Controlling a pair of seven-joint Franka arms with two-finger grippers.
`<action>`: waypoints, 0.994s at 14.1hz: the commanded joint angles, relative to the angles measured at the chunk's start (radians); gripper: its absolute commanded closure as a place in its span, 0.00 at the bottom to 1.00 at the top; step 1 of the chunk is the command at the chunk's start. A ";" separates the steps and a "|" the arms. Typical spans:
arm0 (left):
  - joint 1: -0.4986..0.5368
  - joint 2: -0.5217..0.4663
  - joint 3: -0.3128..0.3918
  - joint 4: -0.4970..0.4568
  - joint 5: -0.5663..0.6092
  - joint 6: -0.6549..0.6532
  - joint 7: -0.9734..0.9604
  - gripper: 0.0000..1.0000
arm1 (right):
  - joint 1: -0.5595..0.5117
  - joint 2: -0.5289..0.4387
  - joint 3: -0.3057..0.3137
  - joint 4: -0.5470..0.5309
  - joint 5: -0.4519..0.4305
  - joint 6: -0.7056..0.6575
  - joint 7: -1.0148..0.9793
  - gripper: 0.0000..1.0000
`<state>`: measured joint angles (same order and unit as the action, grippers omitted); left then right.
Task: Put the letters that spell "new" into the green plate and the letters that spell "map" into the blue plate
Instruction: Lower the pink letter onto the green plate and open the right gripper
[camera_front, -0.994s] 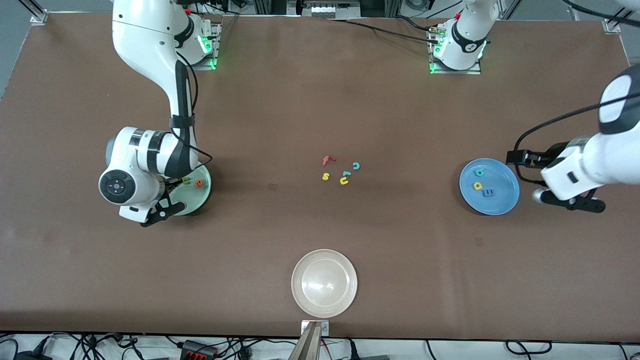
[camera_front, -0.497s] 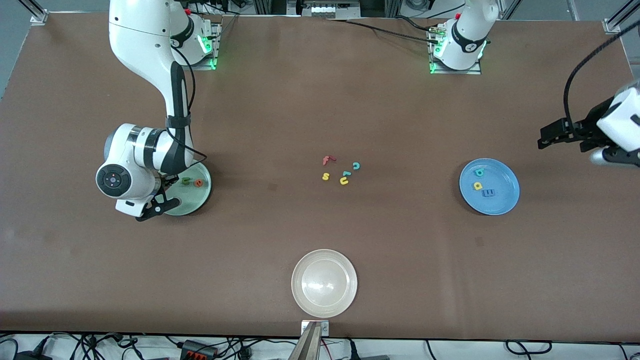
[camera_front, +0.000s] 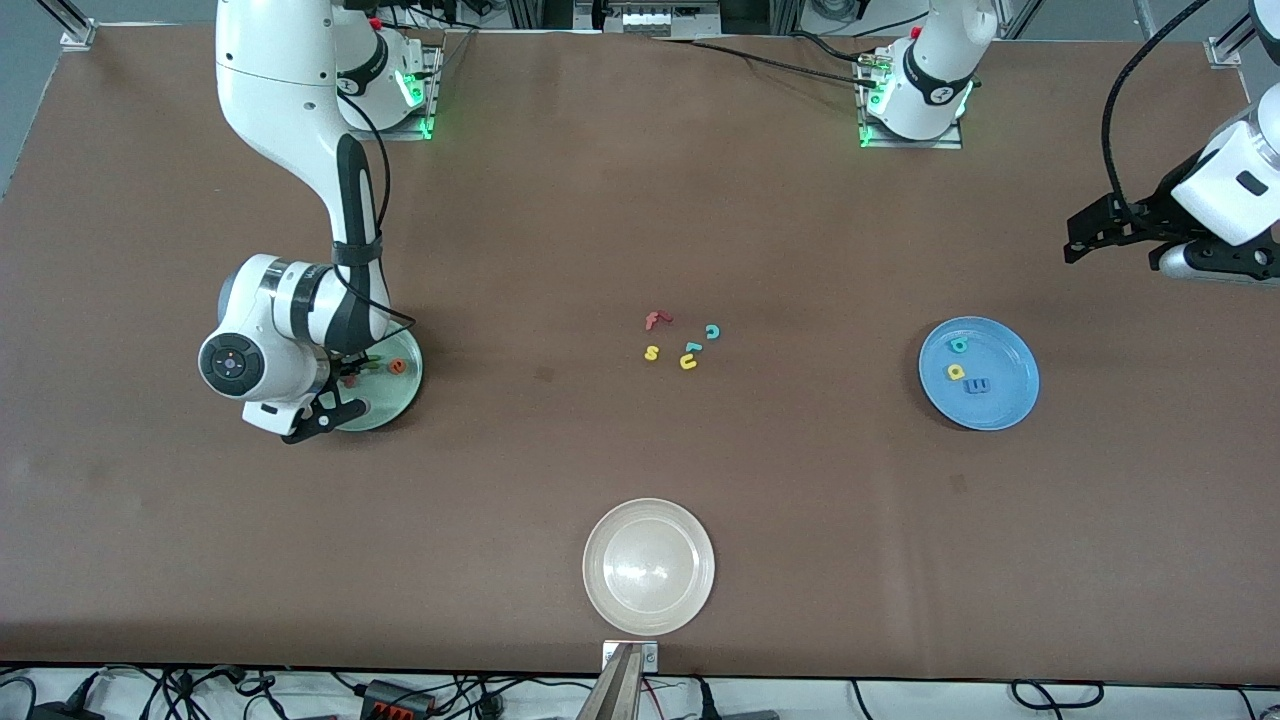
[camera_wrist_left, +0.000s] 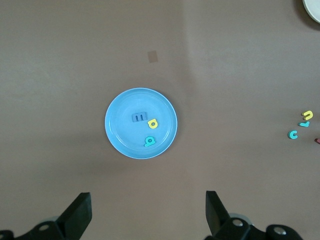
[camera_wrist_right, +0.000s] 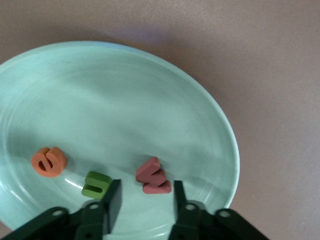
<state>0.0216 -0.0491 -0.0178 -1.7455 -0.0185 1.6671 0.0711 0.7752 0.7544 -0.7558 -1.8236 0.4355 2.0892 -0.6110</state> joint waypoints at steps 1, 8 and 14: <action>-0.003 -0.015 0.012 -0.009 0.018 -0.001 0.016 0.00 | -0.008 -0.038 0.004 0.006 0.022 -0.001 -0.009 0.00; -0.014 -0.014 0.004 0.001 0.018 0.003 0.010 0.00 | -0.014 -0.115 -0.023 0.040 0.022 -0.012 -0.004 0.00; -0.015 -0.012 0.002 0.004 0.018 -0.001 0.010 0.00 | -0.106 -0.150 0.068 0.096 0.102 -0.018 0.089 0.00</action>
<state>0.0137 -0.0500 -0.0164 -1.7447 -0.0183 1.6704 0.0711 0.7492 0.6473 -0.7689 -1.7571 0.5334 2.0866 -0.5787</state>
